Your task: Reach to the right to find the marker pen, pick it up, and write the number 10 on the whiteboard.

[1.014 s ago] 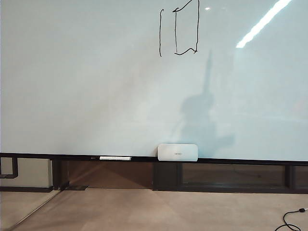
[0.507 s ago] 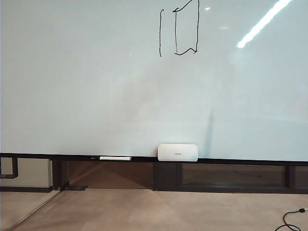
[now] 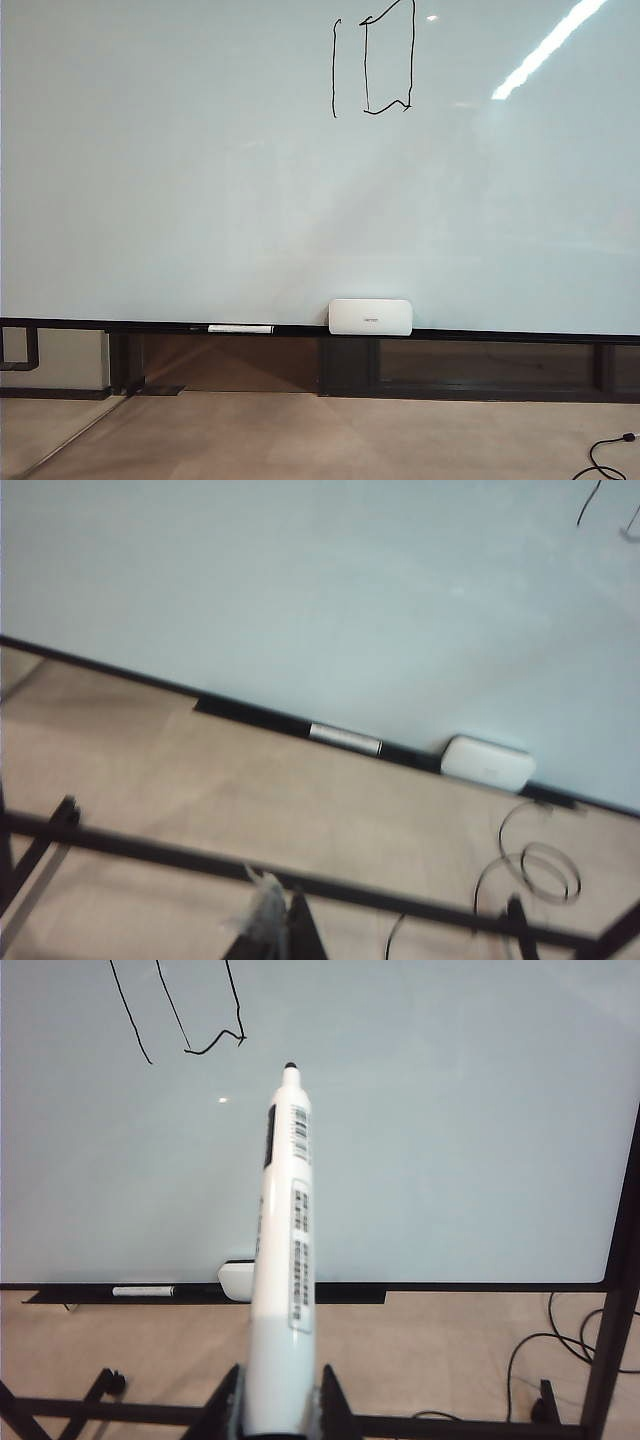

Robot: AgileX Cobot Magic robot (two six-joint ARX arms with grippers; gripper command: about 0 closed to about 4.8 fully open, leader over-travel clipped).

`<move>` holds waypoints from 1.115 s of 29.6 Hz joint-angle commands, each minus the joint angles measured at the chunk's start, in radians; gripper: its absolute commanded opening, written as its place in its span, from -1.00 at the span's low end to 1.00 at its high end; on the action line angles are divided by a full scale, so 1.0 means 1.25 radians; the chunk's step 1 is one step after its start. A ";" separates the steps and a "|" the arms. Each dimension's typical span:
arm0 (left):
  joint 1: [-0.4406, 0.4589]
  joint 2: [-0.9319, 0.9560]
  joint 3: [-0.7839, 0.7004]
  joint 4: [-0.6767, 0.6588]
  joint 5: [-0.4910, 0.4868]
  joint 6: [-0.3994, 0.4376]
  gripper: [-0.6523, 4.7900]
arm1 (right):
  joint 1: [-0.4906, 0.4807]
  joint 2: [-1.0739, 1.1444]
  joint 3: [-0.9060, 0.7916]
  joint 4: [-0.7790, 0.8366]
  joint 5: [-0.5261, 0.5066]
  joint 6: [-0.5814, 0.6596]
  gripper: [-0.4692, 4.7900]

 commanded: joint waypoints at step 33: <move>-0.002 -0.019 -0.305 0.396 0.116 0.153 -0.78 | 0.001 -0.018 -0.413 0.407 0.019 0.013 -0.83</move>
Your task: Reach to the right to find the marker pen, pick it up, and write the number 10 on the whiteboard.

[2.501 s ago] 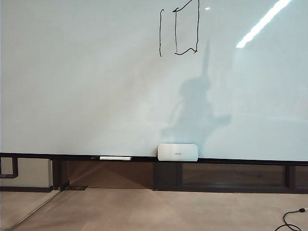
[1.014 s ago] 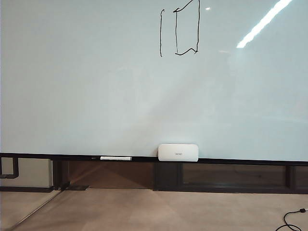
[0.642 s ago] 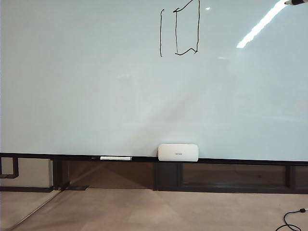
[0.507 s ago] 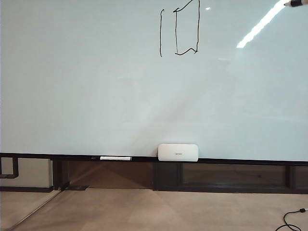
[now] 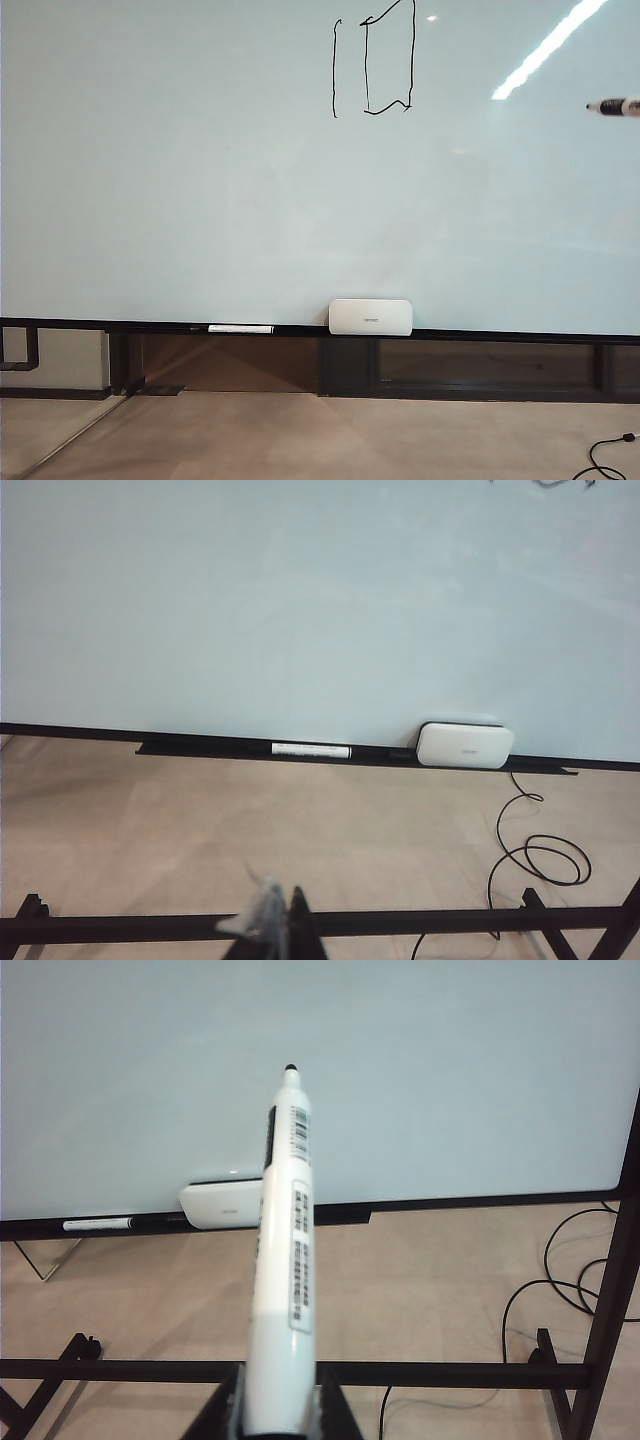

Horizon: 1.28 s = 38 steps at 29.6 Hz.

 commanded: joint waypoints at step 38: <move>-0.001 -0.107 -0.031 -0.051 0.069 0.061 -0.78 | 0.003 -0.326 -0.140 -0.078 -0.062 -0.051 -0.83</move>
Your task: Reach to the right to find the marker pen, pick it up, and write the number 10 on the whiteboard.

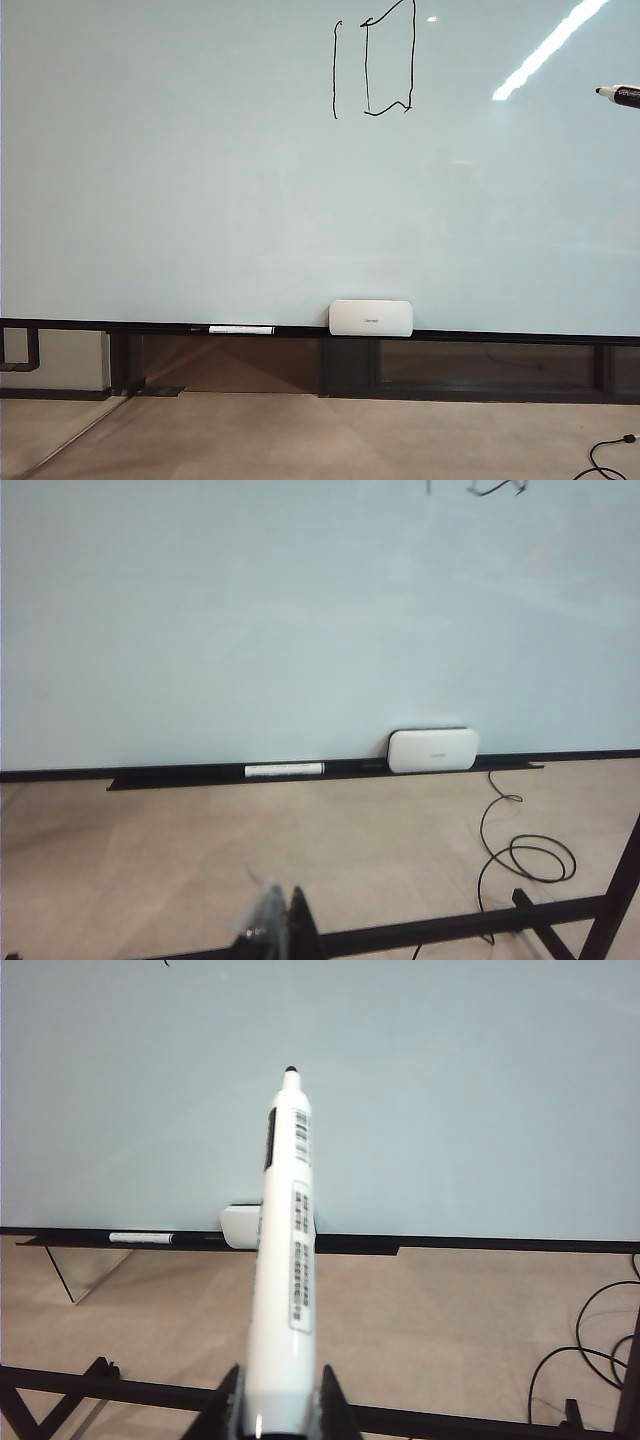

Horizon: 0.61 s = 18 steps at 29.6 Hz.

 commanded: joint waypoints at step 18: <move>0.000 0.007 0.001 -0.043 0.022 0.006 -0.78 | -0.001 0.002 -0.019 -0.034 0.023 -0.010 -0.83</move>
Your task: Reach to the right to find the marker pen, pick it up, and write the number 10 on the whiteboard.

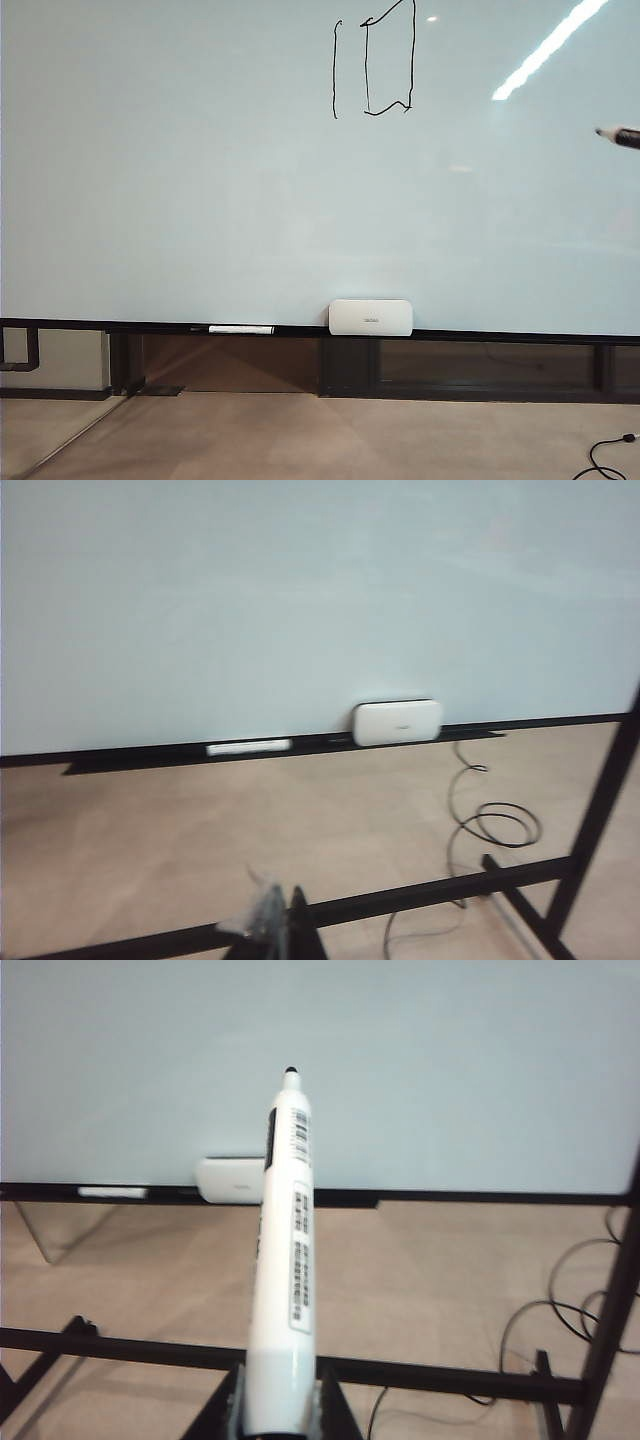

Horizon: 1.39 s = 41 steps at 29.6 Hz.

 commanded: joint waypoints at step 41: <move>0.002 0.001 0.002 -0.071 -0.035 0.003 -0.78 | 0.001 0.000 0.000 0.016 0.040 -0.002 -0.82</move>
